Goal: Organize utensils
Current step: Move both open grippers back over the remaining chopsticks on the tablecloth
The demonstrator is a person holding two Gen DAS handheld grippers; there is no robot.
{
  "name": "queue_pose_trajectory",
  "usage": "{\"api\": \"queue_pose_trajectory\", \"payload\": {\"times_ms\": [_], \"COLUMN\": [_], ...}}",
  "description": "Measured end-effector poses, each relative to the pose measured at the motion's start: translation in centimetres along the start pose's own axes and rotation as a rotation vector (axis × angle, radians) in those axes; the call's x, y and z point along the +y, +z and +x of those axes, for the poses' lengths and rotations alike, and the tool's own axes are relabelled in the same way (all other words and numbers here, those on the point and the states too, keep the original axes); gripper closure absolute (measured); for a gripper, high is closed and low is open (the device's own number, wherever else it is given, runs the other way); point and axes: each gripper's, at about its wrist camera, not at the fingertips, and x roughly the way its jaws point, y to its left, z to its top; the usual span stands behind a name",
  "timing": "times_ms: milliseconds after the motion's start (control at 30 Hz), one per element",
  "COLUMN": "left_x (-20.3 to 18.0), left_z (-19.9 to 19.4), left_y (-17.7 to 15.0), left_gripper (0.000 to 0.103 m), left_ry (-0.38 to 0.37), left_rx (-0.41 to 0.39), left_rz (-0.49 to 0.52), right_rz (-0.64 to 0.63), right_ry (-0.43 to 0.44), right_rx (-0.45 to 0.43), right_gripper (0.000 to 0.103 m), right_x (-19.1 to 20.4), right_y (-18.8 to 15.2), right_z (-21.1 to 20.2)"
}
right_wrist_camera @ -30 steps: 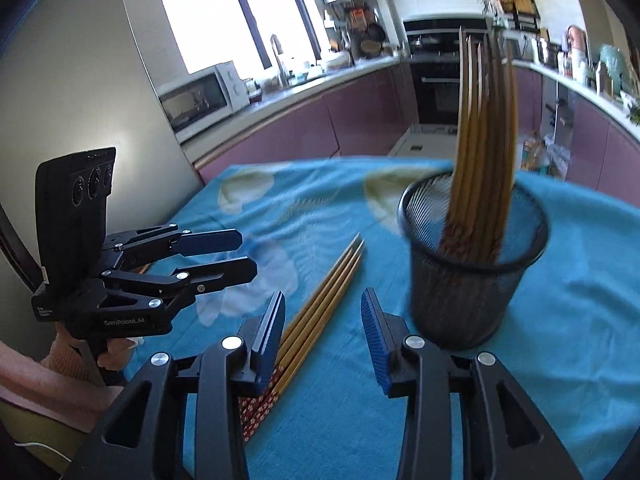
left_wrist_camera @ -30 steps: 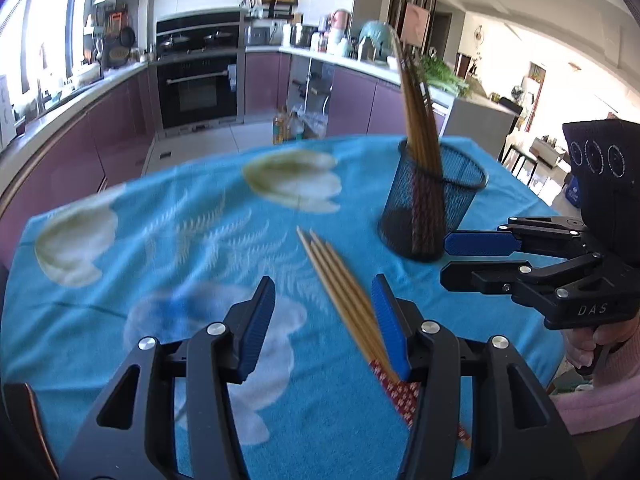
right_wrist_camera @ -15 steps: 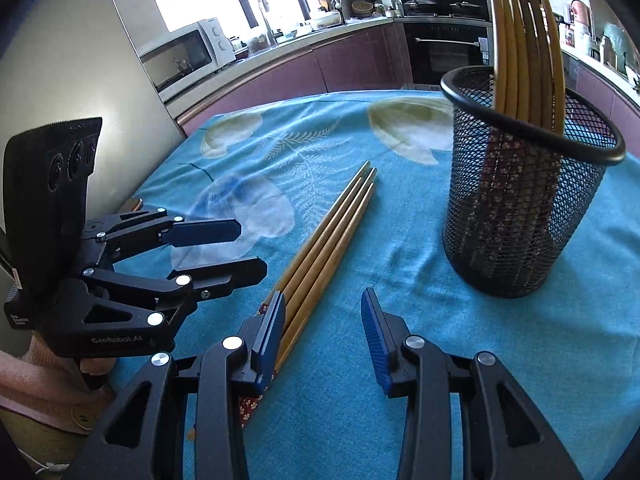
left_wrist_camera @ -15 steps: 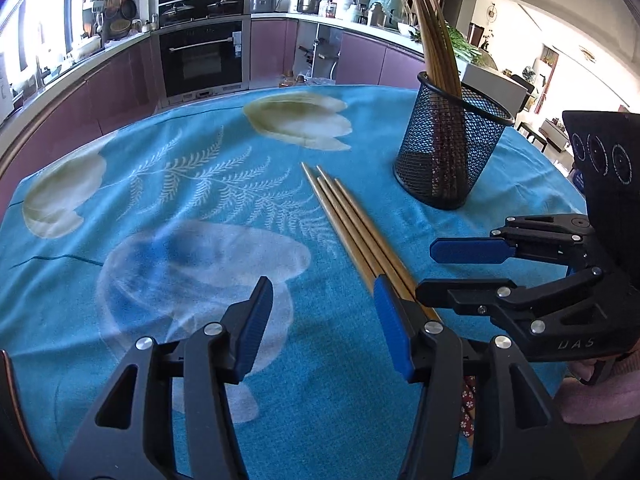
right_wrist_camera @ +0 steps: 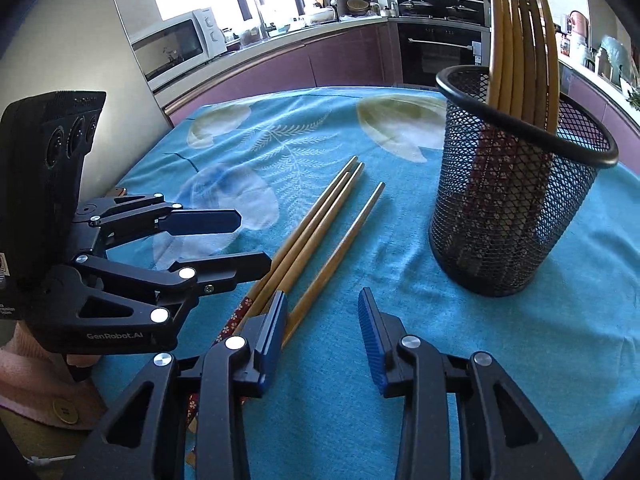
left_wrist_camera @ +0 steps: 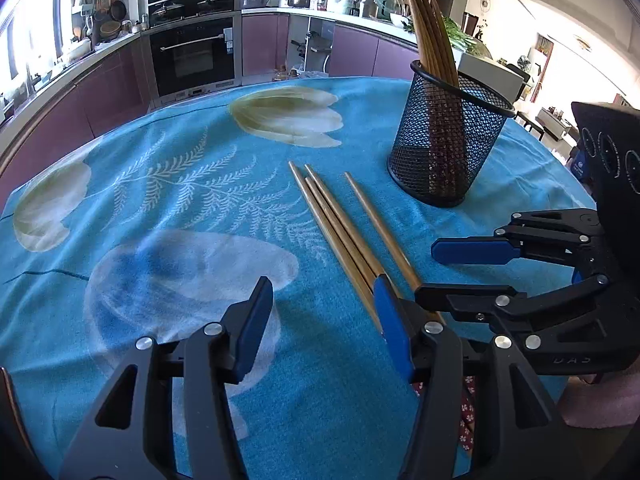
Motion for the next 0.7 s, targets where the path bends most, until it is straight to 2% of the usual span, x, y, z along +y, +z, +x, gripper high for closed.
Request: {"api": "queue_pose_trajectory", "payload": {"times_ms": [300,700], "left_x": [-0.10,0.08], "left_z": [0.75,0.85], "left_y": [0.23,0.14], "left_gripper": [0.051,0.067], "left_ry": [-0.001,0.022], "left_rx": [0.012,0.033], "left_rz": [0.002,0.029], "right_rz": [0.009,0.008], "right_ry": [0.004,-0.008], "right_rx": [-0.001,-0.002], "right_gripper": [0.070,0.070], "right_x": [-0.39,-0.44], "right_y": [0.10,0.46], "right_z": [0.20,0.47]}}
